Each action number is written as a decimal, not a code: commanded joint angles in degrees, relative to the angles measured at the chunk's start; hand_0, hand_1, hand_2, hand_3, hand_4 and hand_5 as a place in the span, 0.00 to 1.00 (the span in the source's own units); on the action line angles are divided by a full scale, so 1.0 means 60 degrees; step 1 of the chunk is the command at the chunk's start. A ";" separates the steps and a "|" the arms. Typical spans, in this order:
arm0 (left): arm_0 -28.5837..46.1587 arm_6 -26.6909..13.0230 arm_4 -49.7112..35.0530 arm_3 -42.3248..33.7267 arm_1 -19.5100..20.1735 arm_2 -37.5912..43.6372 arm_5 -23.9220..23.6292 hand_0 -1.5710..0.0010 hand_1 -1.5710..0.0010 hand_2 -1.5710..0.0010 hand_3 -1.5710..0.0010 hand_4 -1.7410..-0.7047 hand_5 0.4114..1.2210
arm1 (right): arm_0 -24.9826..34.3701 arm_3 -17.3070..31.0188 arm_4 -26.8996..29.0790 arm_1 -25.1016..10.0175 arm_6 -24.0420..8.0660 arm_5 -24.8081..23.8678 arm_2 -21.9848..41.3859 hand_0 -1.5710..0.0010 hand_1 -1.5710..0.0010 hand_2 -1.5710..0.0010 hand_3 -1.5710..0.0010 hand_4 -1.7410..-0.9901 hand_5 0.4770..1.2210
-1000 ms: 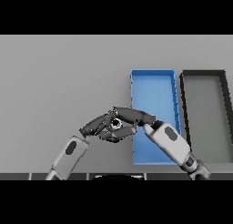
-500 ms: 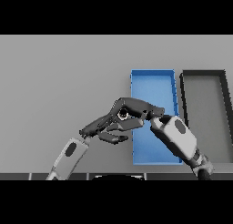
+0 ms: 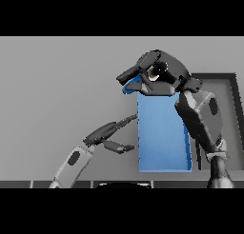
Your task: Pick up the blue pipe and place it into the blue bin.
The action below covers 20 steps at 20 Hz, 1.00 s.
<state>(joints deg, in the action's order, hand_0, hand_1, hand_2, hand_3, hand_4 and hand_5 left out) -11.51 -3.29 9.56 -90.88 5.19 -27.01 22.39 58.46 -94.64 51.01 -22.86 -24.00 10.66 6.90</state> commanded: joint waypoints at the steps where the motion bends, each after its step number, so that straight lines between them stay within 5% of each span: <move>1: 0.0073 -0.0090 -0.0164 -0.0083 0.0074 0.0061 0.0118 1.00 1.00 1.00 1.00 0.81 0.10 | 0.0223 0.0501 -0.0277 -0.0123 0.0119 -0.0022 -0.0223 0.00 0.00 0.00 0.00 0.01 0.86; 9: -0.0154 -0.0203 -0.0186 0.0207 0.0059 0.0251 0.0095 1.00 1.00 1.00 1.00 0.81 0.10 | -0.0924 0.3024 -0.2065 -0.0440 -0.0529 -0.0094 -0.1252 0.00 0.00 0.00 0.00 0.00 0.86; 16: -0.0110 -0.0195 -0.0340 0.0084 0.0020 0.0267 0.0148 1.00 1.00 1.00 1.00 0.82 0.07 | -0.3246 0.2814 -0.2975 0.0167 -0.1823 -0.0622 -0.1193 0.00 0.00 0.00 0.00 0.00 0.86; 18: -0.0155 -0.0166 -0.0275 0.0150 0.0047 0.0257 0.0145 1.00 1.00 1.00 1.00 0.83 0.06 | -0.3870 0.2953 -0.2881 -0.0152 -0.1823 -0.0747 -0.0612 0.00 0.00 0.00 0.00 0.00 0.87; 20: -0.0025 -0.0056 -0.0277 0.0126 0.0061 0.0245 0.0124 1.00 1.00 1.00 1.00 0.83 0.06 | -0.4267 0.3101 -0.2651 -0.0477 -0.1824 -0.0852 -0.0026 0.00 0.00 0.00 0.00 0.11 0.87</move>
<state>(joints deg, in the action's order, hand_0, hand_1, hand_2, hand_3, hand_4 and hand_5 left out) -11.64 -3.60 7.89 -90.12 5.54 -25.55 23.15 32.78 -75.98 34.90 -25.72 -34.94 5.84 6.77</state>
